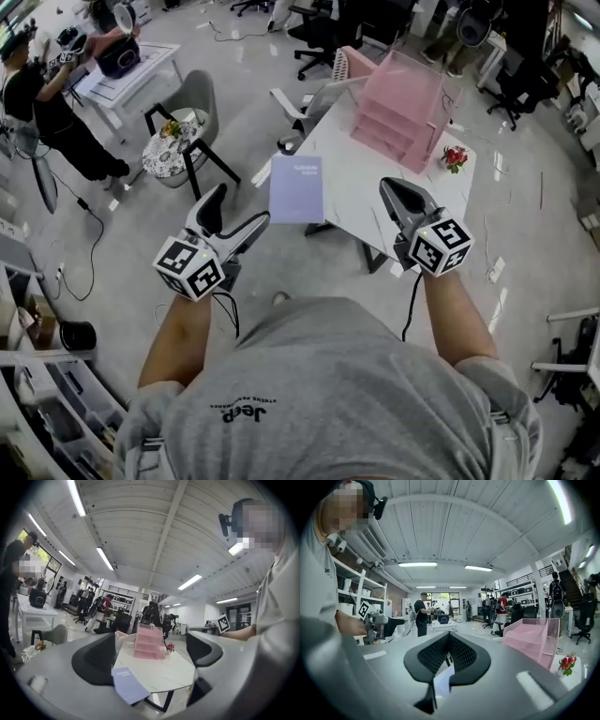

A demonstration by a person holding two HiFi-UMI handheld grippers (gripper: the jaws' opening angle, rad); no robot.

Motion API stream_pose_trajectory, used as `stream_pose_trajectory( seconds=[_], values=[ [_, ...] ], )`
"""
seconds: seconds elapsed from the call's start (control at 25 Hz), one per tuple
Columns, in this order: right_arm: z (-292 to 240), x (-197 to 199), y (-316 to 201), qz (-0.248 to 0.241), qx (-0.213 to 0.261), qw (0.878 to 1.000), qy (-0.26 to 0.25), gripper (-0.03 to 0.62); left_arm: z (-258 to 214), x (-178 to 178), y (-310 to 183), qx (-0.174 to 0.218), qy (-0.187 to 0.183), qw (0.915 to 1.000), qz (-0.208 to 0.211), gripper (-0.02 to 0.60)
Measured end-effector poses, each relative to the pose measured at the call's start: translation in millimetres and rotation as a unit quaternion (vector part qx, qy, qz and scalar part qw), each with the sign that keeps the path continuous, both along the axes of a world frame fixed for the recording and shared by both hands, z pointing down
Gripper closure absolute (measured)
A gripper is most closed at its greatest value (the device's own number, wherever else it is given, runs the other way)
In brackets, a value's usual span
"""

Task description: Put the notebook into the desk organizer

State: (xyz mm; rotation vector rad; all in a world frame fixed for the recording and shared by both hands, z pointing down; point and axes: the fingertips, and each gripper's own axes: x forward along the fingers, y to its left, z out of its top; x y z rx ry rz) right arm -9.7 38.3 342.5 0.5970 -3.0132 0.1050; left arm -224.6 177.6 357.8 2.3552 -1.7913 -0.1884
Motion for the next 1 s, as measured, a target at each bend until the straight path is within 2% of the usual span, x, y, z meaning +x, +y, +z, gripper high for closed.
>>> stream_pose_trajectory(
  seconds=[0.2, 0.36, 0.72, 0.88, 1.0],
  values=[
    [-9, -62, -44, 0.022, 0.002, 1.000, 0.004, 0.592, -5, -55, -60, -0.003, 0.000, 0.9992, 0.040, 0.077],
    [-7, -85, -72, 0.030, 0.001, 0.999, 0.013, 0.592, 8, -80, -93, -0.009, 0.014, 0.9982, 0.058, 0.077],
    [9, -96, -136, 0.023, -0.021, 0.999, 0.023, 0.592, 33, -90, -152, -0.047, 0.038, 0.9960, 0.065, 0.077],
    [23, -94, -179, -0.020, -0.035, 0.999, 0.018, 0.591, 55, -78, -183, -0.081, 0.055, 0.9943, 0.042, 0.077],
    [36, -100, -202, -0.064, -0.053, 0.996, 0.014, 0.592, 83, -72, -196, -0.124, 0.074, 0.9894, 0.015, 0.077]
  ],
)
